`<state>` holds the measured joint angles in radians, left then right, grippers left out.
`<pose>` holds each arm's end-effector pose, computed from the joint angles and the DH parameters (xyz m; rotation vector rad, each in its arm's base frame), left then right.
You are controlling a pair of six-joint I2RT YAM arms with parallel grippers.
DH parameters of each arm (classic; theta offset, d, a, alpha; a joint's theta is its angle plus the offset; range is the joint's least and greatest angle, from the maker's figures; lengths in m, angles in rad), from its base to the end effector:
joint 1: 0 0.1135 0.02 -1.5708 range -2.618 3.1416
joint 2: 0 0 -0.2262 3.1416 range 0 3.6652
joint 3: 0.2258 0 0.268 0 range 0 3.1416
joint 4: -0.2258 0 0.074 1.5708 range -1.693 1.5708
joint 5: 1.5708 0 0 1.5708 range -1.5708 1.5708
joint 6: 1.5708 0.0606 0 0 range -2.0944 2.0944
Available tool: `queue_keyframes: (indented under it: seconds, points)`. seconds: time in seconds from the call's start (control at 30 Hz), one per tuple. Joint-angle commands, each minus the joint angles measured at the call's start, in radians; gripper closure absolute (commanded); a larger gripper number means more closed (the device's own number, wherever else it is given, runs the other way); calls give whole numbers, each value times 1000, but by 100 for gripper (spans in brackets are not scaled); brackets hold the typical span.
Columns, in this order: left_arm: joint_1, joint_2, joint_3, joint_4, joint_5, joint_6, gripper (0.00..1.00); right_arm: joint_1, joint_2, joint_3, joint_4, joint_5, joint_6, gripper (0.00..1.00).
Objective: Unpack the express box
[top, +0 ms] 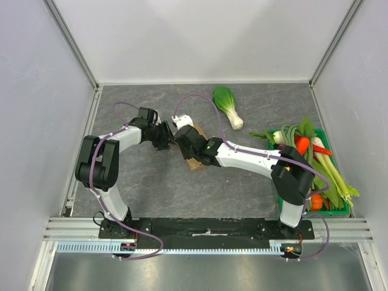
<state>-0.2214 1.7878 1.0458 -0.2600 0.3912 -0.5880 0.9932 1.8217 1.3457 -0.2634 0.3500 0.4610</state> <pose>0.3577 -0.1042 0.0926 -0.3335 2.6447 -0.7910 0.2536 0.3510 0.1780 -0.4271 2.2424 0.3671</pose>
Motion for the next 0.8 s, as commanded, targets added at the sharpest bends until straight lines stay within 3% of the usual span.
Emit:
queue_keyframes:
  seconds: [0.0,0.77]
  points:
    - [-3,12,22,-8,-28,1,44,7,-35,47,0,46,-1,100]
    - [-3,25,30,-25,-43,1,46,5,-52,47,18,40,-5,100]
